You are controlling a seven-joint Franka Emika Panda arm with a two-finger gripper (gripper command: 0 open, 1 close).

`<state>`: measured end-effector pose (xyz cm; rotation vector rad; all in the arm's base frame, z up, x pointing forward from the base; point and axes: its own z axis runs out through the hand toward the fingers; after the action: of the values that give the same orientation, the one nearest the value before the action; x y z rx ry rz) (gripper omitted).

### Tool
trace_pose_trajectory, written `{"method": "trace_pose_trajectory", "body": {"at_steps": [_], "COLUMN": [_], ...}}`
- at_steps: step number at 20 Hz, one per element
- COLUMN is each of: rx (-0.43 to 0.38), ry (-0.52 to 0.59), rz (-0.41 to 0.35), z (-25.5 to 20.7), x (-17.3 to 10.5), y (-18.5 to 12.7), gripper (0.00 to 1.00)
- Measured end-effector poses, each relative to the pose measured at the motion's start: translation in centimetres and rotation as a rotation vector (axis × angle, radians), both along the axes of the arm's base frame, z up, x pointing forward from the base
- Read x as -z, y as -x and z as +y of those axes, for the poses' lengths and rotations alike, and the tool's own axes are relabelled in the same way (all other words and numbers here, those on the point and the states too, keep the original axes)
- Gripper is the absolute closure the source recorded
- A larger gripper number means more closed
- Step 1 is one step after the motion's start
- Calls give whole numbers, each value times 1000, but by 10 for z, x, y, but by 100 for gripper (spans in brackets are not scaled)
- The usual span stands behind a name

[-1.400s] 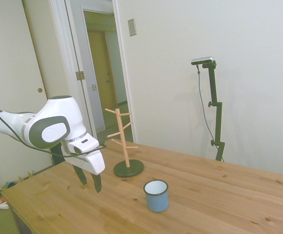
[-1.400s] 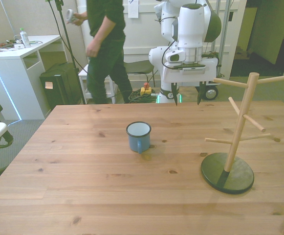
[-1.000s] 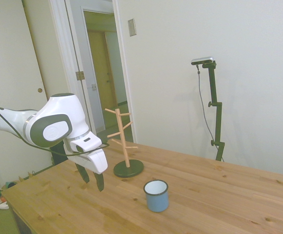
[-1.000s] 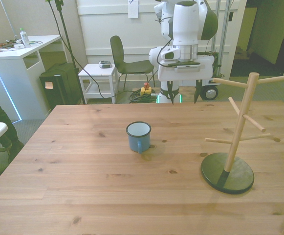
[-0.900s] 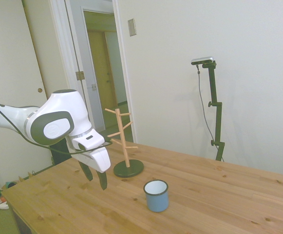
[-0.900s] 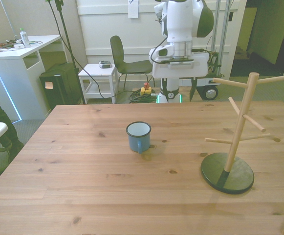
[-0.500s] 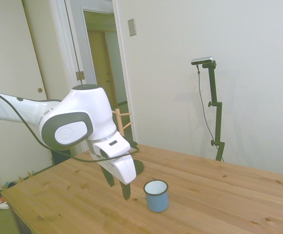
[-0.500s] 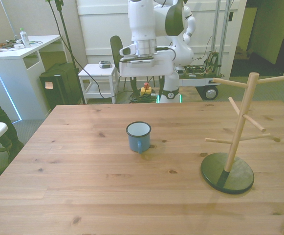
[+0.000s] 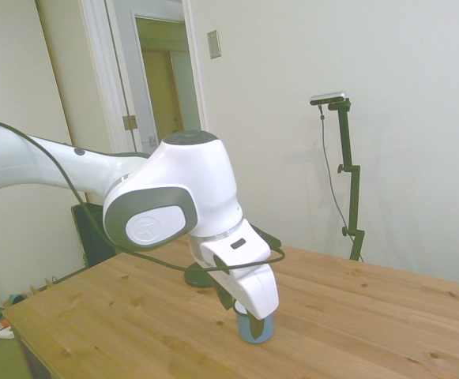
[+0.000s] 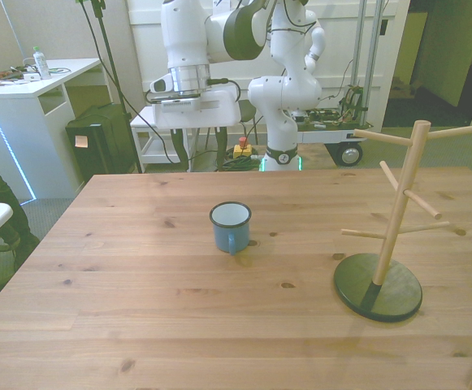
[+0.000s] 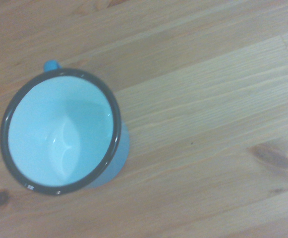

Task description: Hang the mug

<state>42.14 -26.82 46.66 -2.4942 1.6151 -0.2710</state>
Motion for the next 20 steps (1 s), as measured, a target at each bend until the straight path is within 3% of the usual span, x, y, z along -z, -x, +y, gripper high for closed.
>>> {"method": "trace_pose_trajectory", "body": {"at_steps": [5,17,18,20], "rx": [-1,-1,-2,-4], "ry": [9,9,8,6], "rz": [-7,24,29,41], "z": [-1,45,49,52], "x": [9,47,51,57], "y": [-30,-79,-83,-87], "gripper": [0,0,100,100]}}
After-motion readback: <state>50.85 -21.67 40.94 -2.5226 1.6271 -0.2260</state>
